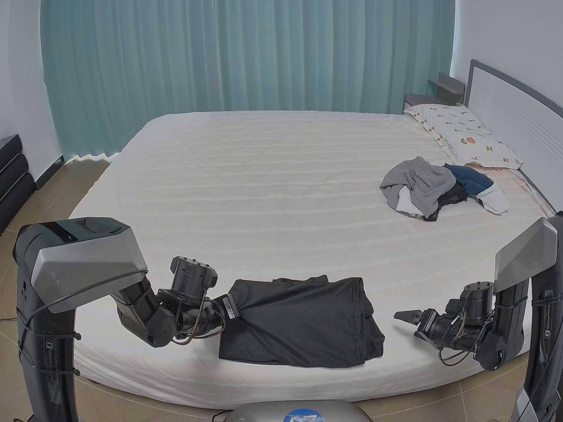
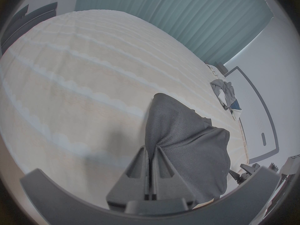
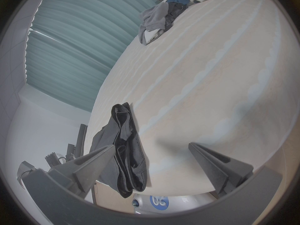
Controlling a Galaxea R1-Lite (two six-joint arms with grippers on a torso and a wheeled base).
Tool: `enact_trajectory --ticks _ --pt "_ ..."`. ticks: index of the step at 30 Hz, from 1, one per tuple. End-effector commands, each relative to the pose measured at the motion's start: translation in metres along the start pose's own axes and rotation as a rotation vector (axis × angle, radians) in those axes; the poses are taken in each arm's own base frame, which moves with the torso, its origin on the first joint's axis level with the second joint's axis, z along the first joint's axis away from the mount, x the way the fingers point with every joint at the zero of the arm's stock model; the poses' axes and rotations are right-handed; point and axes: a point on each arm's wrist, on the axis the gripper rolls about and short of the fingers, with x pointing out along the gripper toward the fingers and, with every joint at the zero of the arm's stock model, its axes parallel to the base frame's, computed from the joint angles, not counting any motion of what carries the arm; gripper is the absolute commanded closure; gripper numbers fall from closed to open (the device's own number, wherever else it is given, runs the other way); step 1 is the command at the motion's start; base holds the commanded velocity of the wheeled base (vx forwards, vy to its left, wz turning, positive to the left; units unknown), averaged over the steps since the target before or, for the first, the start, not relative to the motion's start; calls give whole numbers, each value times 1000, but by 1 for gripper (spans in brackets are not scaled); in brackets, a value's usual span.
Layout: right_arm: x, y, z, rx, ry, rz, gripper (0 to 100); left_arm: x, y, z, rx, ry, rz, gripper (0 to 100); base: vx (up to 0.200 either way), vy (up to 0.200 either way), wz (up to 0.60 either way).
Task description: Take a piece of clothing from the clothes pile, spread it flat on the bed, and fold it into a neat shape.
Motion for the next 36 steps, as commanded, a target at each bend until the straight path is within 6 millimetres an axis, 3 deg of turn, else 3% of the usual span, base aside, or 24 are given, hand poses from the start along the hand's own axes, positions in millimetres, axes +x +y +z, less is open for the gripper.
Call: enact_trajectory --ticks 1,11,33,34,36 --pt "0 1 1 -4 -7 8 0 1 0 -1 0 3 2 100 0 200 0" --pt "1 1 -1 -6 -1 8 0 1 0 -1 0 3 2 100 0 200 0" --pt "1 1 -1 -7 1 8 0 -1 2 -3 0 8 5 100 0 0 0" --pt "1 1 -1 -7 1 8 0 -1 2 -3 0 8 5 0 0 0 0" --pt "1 1 -1 -7 1 8 0 -1 2 -2 -1 5 3 0 0 0 0"
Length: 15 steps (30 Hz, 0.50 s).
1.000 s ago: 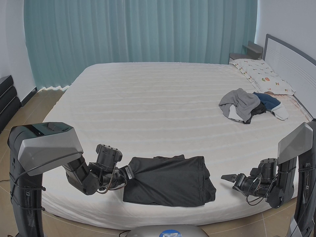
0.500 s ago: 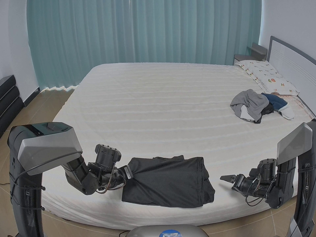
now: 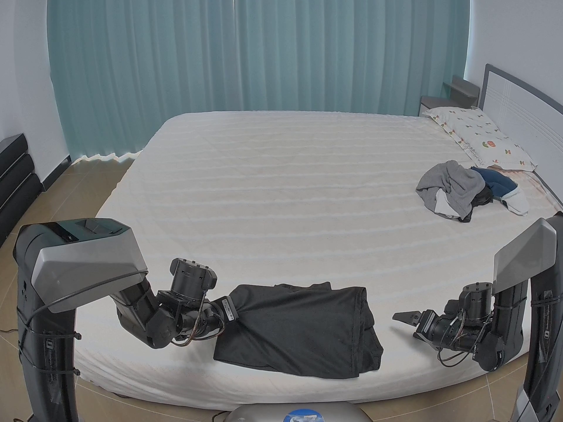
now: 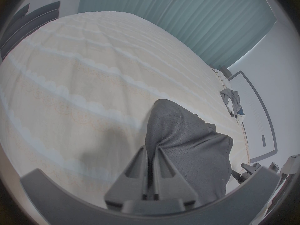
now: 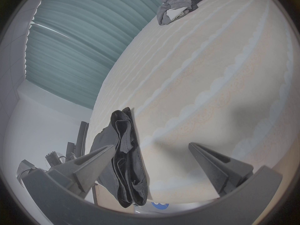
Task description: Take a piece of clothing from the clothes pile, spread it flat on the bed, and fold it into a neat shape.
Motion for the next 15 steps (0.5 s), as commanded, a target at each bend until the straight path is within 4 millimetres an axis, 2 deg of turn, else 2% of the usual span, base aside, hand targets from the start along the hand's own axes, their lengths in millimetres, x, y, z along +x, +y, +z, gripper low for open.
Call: enact_trajectory --ticks 1,11,15 --pt "0 1 1 -3 -7 7 0 0 0 1 -1 -3 -2 0 0 0 0" --pt "-3 1 1 0 -11 8 0 -2 -1 3 -37 -11 -11 0 0 0 0" --pt "-9 4 9 -3 -50 17 0 -6 -3 15 -100 -53 -24 0 0 0 0"
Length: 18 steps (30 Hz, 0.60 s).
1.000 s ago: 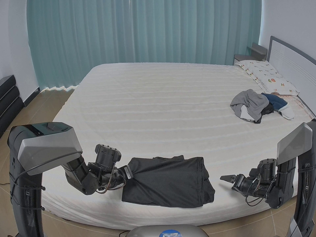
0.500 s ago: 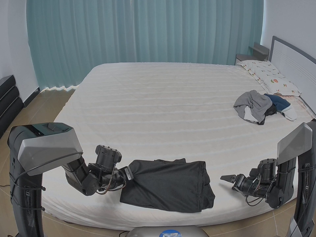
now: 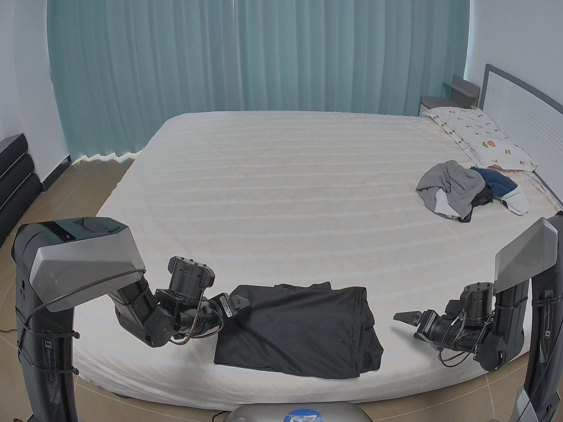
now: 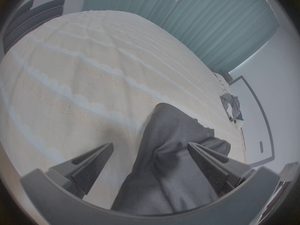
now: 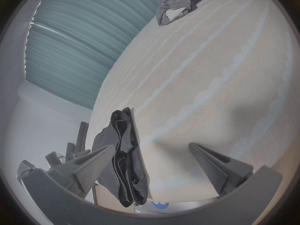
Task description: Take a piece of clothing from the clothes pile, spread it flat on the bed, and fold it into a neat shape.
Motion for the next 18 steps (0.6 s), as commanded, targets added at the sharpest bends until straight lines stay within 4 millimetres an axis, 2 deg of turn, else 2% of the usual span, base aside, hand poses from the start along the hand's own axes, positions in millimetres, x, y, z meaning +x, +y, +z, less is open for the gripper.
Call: enact_trajectory --ticks 1,3,4,9,11,12,13,16,17,18 --pt "-6 5 8 -8 -47 22 0 -5 -3 13 -29 -44 -16 0 0 0 0" --pt "-9 9 12 -14 -73 27 0 -12 -1 24 -43 -78 -22 0 0 0 0" --pt "-9 14 12 -29 -91 25 0 -21 -1 37 -56 -120 -35 0 0 0 0" --pt "-13 30 14 -120 -185 1 0 -57 -7 61 -76 -229 -59 0 0 0 0" --pt "-30 44 19 -190 -254 5 0 -94 -8 73 -96 -325 -66 0 0 0 0" --pt "-34 46 19 -199 -261 7 0 -101 -9 74 -97 -336 -70 0 0 0 0" --pt "-48 51 19 -235 -283 13 0 -121 -10 75 -94 -372 -87 0 0 0 0" --pt "-85 64 18 -332 -351 39 0 -170 -10 71 -51 -458 -113 0 0 0 0" --pt "-87 64 18 -337 -353 40 0 -172 -10 70 -48 -462 -115 0 0 0 0" --pt "-110 69 17 -407 -411 44 0 -199 -9 64 -12 -522 -121 0 0 0 0"
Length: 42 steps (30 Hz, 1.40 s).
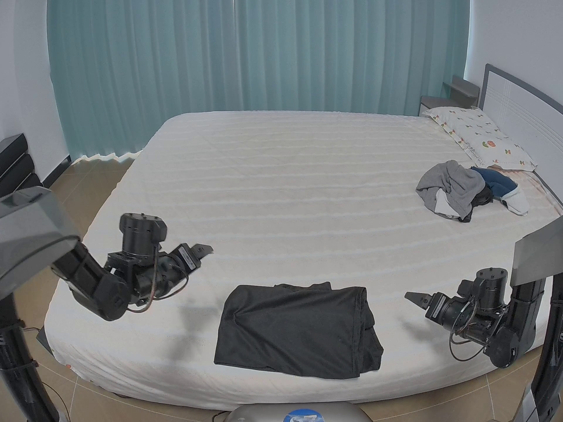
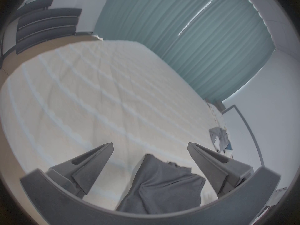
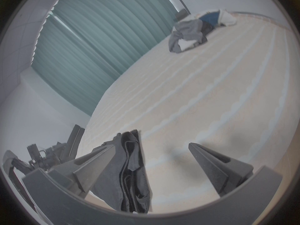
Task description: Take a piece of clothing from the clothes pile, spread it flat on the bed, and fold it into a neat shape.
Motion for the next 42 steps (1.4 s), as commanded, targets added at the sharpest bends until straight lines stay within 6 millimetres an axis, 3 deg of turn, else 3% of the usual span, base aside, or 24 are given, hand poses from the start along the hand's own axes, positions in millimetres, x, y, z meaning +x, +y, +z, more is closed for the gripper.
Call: enact_trajectory --ticks 1,3,5,7,15,19,25,30,35,42 --pt "-84 31 29 -229 -244 60 0 -118 -8 31 74 -257 -76 0 0 0 0" --pt "-105 38 39 -286 -356 20 0 -150 -7 37 138 -358 -79 0 0 0 0" --pt "-115 40 42 -302 -396 4 0 -166 -5 38 164 -405 -80 0 0 0 0" --pt "-143 45 46 -360 -457 -6 0 -201 0 36 220 -500 -90 0 0 0 0" --pt "-233 38 21 -479 -522 -20 0 -288 26 5 426 -660 -25 0 0 0 0" --pt "-261 35 12 -479 -524 -43 0 -310 36 -6 447 -641 0 0 0 0 0" --pt "-320 25 -20 -507 -475 -75 0 -343 61 -32 480 -655 114 0 0 0 0" --pt "-335 20 -32 -535 -473 -133 0 -353 70 -44 457 -694 195 0 0 0 0" --pt "-332 17 -33 -514 -490 -225 0 -357 76 -58 423 -721 373 0 0 0 0" --pt "-327 11 -36 -493 -489 -337 0 -365 93 -89 511 -802 409 0 0 0 0"
